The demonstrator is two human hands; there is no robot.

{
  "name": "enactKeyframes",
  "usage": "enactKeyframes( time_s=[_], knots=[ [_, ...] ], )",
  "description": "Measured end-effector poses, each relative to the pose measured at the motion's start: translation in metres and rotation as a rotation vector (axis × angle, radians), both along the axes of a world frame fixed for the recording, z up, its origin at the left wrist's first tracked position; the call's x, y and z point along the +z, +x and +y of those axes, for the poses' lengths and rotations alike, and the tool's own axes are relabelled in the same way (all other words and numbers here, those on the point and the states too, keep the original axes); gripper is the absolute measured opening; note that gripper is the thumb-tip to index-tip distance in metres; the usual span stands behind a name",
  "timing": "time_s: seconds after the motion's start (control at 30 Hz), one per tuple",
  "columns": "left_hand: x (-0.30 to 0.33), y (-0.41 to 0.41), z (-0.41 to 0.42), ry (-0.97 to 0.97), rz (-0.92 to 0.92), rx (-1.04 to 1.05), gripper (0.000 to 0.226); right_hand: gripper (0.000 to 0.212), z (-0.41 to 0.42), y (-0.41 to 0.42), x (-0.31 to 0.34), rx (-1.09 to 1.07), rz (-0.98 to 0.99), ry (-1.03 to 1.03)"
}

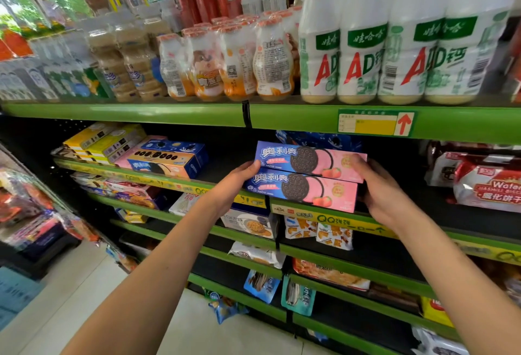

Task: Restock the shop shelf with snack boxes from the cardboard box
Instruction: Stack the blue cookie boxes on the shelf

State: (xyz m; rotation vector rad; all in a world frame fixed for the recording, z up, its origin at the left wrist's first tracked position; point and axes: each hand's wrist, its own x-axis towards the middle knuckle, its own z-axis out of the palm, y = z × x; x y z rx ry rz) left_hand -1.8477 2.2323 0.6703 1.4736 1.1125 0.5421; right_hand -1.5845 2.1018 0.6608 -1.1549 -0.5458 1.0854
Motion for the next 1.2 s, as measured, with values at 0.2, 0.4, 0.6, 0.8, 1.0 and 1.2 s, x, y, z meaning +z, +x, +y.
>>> enactKeyframes(
  time_s=[0.2, 0.4, 0.6, 0.8, 1.0, 1.2],
  knots=[
    [0.005, 0.008, -0.007, -0.015, -0.047, 0.087, 0.079, 0.014, 0.002, 0.002, -0.007, 0.014, -0.014, 0.030],
    [0.008, 0.034, -0.011, -0.059, -0.262, 0.199, 0.061, 0.045, 0.001, 0.001, -0.004, 0.040, -0.012, 0.037],
    [0.002, 0.066, -0.023, 0.008, -0.351, 0.373, 0.085, 0.047, -0.001, 0.001, 0.004, -0.138, -0.085, -0.015],
    [0.002, 0.082, -0.029, -0.118, -0.497, 0.263, 0.062, 0.060, -0.003, 0.018, 0.014, -0.315, -0.226, -0.103],
    [0.005, 0.075, -0.022, -0.351, -0.609, 0.090, 0.061, 0.057, -0.006, 0.018, 0.009, -0.271, -0.244, -0.068],
    [0.002, 0.081, -0.022, -0.277, -0.447, 0.187, 0.062, 0.058, -0.007, 0.014, 0.006, -0.239, -0.284, -0.047]
  ],
)
